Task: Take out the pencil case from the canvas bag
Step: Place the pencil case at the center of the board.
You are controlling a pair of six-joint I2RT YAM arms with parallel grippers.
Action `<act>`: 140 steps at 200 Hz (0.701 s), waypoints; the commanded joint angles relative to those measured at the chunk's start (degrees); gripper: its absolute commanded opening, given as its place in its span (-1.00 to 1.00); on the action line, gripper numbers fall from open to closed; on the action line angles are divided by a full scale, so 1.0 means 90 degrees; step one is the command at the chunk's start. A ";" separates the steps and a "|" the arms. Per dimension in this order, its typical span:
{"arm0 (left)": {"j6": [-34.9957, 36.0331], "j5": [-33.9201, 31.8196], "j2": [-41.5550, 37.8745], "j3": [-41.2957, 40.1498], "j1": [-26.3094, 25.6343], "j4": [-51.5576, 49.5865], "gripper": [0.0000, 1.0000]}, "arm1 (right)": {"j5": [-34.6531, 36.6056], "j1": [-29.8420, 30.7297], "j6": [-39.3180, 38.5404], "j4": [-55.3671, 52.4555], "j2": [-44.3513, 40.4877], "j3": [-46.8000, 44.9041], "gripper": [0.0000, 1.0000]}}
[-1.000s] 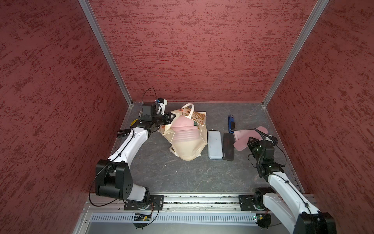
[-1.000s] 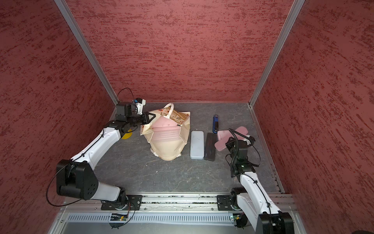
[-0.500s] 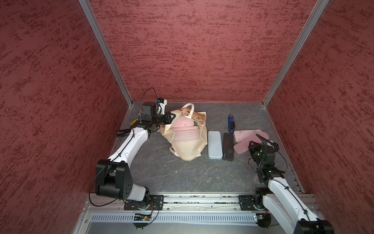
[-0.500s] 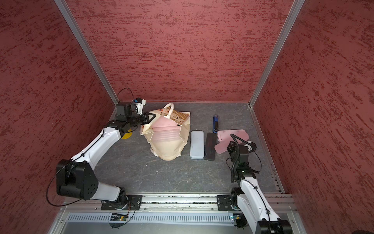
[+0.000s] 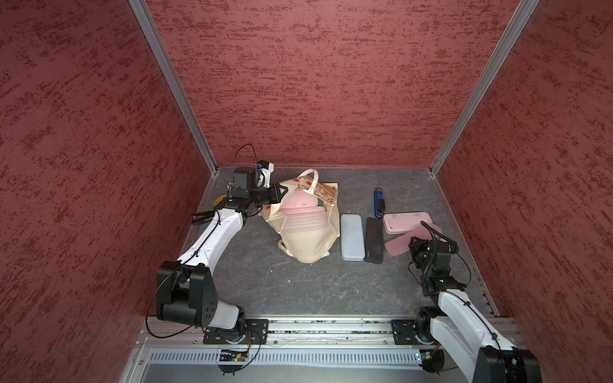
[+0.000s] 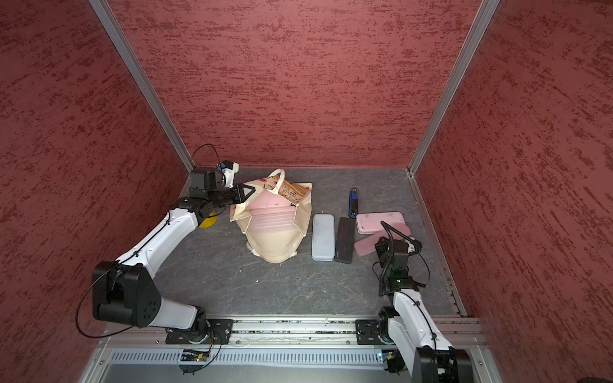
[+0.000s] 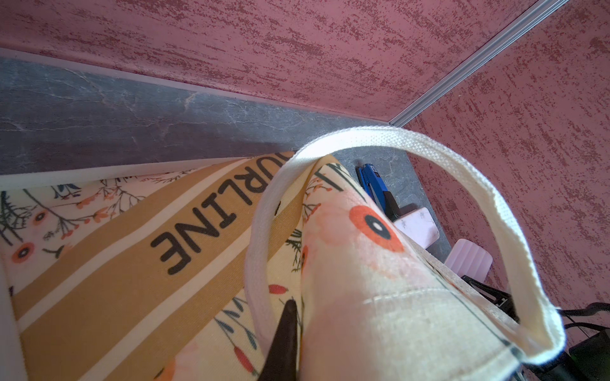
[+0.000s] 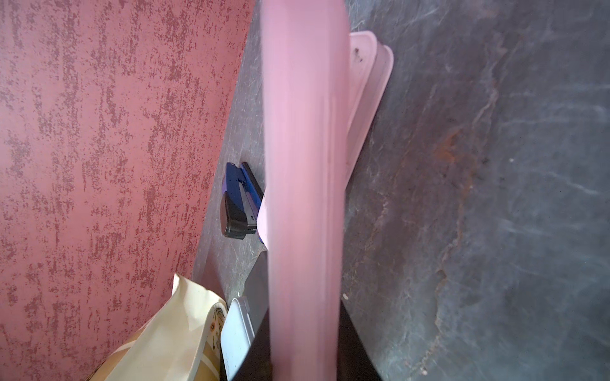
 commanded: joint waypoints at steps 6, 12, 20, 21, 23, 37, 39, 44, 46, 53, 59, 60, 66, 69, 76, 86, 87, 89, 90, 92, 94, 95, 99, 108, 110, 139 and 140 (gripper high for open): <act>0.0044 -0.0006 -0.0078 0.0045 -0.0013 -0.0118 -1.00 | -0.0261 -0.0117 0.0332 0.0629 0.0023 -0.0076 -1.00; 0.0044 -0.0009 -0.0073 0.0052 -0.0013 -0.0118 -1.00 | -0.0275 -0.0134 0.0405 0.0674 0.0025 -0.0120 -1.00; 0.0044 -0.0006 -0.0083 0.0050 -0.0013 -0.0110 -1.00 | -0.0306 -0.0169 0.0503 0.0762 0.0036 -0.0175 -1.00; 0.0049 -0.0006 -0.0086 0.0052 -0.0013 -0.0114 -1.00 | -0.0310 -0.0178 0.0513 0.0773 0.0036 -0.0185 -1.00; 0.0050 -0.0006 -0.0084 0.0054 -0.0013 -0.0112 -1.00 | -0.0319 -0.0184 0.0536 0.0793 0.0049 -0.0202 -1.00; 0.0054 -0.0027 -0.0116 0.0045 -0.0013 -0.0117 -1.00 | -0.0395 -0.0234 0.0703 0.0985 0.0109 -0.0291 -1.00; 0.0054 -0.0033 -0.0118 0.0045 -0.0013 -0.0117 -1.00 | -0.0411 -0.0242 0.0725 0.1017 0.0126 -0.0300 -1.00; 0.0054 -0.0053 -0.0131 0.0036 -0.0015 -0.0101 -1.00 | -0.0443 -0.0253 0.0754 0.1078 0.0166 -0.0325 -1.00; 0.0054 -0.0059 -0.0139 0.0028 -0.0014 -0.0101 -1.00 | -0.0453 -0.0269 0.0762 0.1104 0.0184 -0.0330 -1.00; 0.0068 -0.0093 -0.0165 0.0011 -0.0024 -0.0084 -1.00 | -0.0486 -0.0282 0.0757 0.1157 0.0243 -0.0317 -1.00; 0.0073 -0.0120 -0.0181 -0.0008 -0.0023 -0.0073 -1.00 | -0.0498 -0.0285 0.0746 0.1168 0.0296 -0.0285 -1.00; 0.0073 -0.0126 -0.0179 -0.0011 -0.0028 -0.0076 -1.00 | -0.0498 -0.0289 0.0742 0.1171 0.0303 -0.0284 -1.00; 0.0073 -0.0149 -0.0191 -0.0009 -0.0026 -0.0072 -1.00 | -0.0498 -0.0290 0.0719 0.1173 0.0359 -0.0246 -1.00; 0.0082 -0.0143 -0.0200 -0.0013 -0.0023 -0.0075 -1.00 | -0.0498 -0.0290 0.0714 0.1174 0.0380 -0.0236 -1.00; 0.0093 -0.0150 -0.0200 0.0002 -0.0030 -0.0085 -1.00 | -0.0498 -0.0300 0.0687 0.1183 0.0449 -0.0201 -1.00; 0.0112 -0.0159 -0.0220 -0.0004 -0.0033 -0.0084 -1.00 | -0.0501 -0.0325 0.0635 0.1185 0.0555 -0.0156 -1.00; 0.0117 -0.0165 -0.0218 -0.0009 -0.0033 -0.0081 -1.00 | -0.0504 -0.0324 0.0633 0.1185 0.0559 -0.0156 -1.00; 0.0121 -0.0170 -0.0217 -0.0012 -0.0033 -0.0087 -1.00 | -0.0507 -0.0323 0.0629 0.1184 0.0585 -0.0149 -1.00; 0.0121 -0.0176 -0.0216 -0.0013 -0.0033 -0.0088 -1.00 | -0.0507 -0.0328 0.0630 0.1184 0.0594 -0.0147 -1.00; 0.0122 -0.0183 -0.0216 -0.0018 -0.0033 -0.0083 -1.00 | -0.0508 -0.0339 0.0631 0.1184 0.0608 -0.0147 -1.00; 0.0127 -0.0182 -0.0226 -0.0022 -0.0033 -0.0082 -1.00 | -0.0508 -0.0347 0.0631 0.1189 0.0631 -0.0141 -1.00; 0.0129 -0.0192 -0.0231 -0.0023 -0.0033 -0.0076 -1.00 | -0.0503 -0.0350 0.0631 0.1191 0.0637 -0.0139 -1.00; 0.0132 -0.0191 -0.0232 -0.0018 -0.0033 -0.0076 -1.00 | -0.0491 -0.0352 0.0627 0.1203 0.0673 -0.0143 -1.00; 0.0132 -0.0193 -0.0225 0.0006 -0.0033 -0.0100 -1.00 | -0.0412 -0.0355 0.0621 0.1229 0.0751 -0.0156 -0.98; 0.0139 -0.0194 -0.0226 0.0018 -0.0038 -0.0111 -1.00 | -0.0391 -0.0360 0.0616 0.1239 0.0777 -0.0156 -0.98; 0.0204 -0.0351 -0.0339 -0.0076 -0.0046 -0.0042 -1.00 | -0.0216 -0.0429 0.0597 0.1417 0.0992 -0.0197 -0.96; 0.0202 -0.0354 -0.0336 -0.0084 -0.0044 -0.0041 -1.00 | -0.0211 -0.0435 0.0599 0.1427 0.0993 -0.0206 -0.96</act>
